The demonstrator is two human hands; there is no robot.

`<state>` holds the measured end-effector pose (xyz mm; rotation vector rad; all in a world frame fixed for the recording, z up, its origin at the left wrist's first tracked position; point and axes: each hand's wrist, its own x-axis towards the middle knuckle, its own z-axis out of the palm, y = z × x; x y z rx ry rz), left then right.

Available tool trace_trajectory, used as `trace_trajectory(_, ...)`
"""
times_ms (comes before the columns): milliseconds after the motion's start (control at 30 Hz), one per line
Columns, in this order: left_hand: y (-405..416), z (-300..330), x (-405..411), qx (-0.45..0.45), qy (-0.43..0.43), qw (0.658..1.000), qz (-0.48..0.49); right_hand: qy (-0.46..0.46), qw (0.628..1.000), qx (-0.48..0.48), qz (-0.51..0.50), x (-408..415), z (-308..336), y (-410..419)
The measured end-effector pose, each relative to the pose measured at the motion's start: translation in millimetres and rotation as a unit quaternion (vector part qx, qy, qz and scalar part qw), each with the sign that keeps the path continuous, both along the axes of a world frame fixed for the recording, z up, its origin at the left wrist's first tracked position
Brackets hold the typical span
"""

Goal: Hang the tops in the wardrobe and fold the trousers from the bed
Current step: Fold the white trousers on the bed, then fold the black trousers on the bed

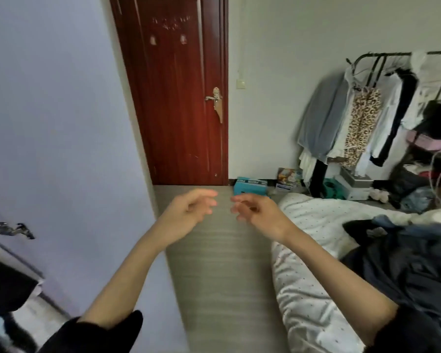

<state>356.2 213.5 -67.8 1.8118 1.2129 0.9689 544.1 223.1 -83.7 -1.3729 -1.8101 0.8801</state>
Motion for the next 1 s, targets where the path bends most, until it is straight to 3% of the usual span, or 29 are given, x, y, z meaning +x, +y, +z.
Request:
trace_trajectory(167,12.3,-26.1,155.1,-0.029,-0.017,0.994,-0.108,0.009,0.992,-0.027,-0.122,149.8,-22.8,-31.1)
trace_trajectory(333,22.7,-62.3,275.7,-0.079,0.025,0.971,-0.223,0.005,0.972,-0.064,-0.226,268.8,-47.0,-69.3)
trace_trajectory(633,77.6,-135.6,434.7,-0.147,0.068,0.928,-0.336,-0.005,0.920,-0.127,-0.371,406.3,-99.3,-71.9)
trace_trajectory(767,124.8,-179.8,506.3,-0.164,0.123,0.904,-0.374,-0.034,0.873,-0.197,-0.444,470.0,-137.3,-45.3)
trace_trajectory(1000,173.9,-254.9,620.2,-0.092,0.218,0.860,-0.452,-0.038,0.778,-0.308,-0.547,556.9,-215.0,-25.2)
